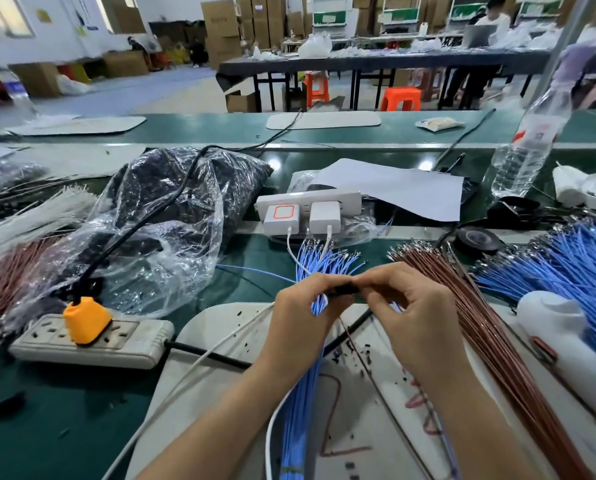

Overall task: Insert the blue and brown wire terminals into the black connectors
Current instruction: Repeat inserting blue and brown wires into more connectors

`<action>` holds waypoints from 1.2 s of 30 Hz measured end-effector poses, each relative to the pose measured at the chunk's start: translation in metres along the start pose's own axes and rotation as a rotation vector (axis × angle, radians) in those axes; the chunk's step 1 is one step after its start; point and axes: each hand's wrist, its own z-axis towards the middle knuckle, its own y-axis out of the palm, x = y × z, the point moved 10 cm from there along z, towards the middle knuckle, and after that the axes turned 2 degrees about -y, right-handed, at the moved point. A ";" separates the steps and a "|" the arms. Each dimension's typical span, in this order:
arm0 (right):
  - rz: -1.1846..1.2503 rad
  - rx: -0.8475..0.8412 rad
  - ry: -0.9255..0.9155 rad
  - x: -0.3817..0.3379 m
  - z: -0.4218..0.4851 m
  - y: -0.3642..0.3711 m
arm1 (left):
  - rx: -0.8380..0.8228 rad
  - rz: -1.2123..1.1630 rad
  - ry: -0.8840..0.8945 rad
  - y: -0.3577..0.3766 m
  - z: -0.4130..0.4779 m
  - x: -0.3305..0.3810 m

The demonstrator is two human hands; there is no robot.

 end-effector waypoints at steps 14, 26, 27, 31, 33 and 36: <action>0.420 -0.059 0.369 0.040 -0.008 0.011 | -0.098 -0.082 -0.118 0.006 -0.002 -0.006; 0.621 -0.126 0.509 0.055 -0.016 0.020 | -0.137 -0.042 -0.124 0.009 -0.004 -0.009; 0.656 -0.127 0.530 0.057 -0.017 0.021 | -0.138 -0.035 -0.121 0.009 -0.004 -0.009; 0.755 -0.155 0.574 0.064 -0.020 0.028 | -0.171 -0.095 -0.121 0.012 -0.005 -0.007; 0.767 -0.186 0.584 0.065 -0.022 0.031 | -0.175 -0.081 -0.109 0.012 -0.005 -0.006; 0.758 -0.233 0.593 0.066 -0.023 0.033 | -0.175 -0.100 -0.109 0.012 -0.006 -0.007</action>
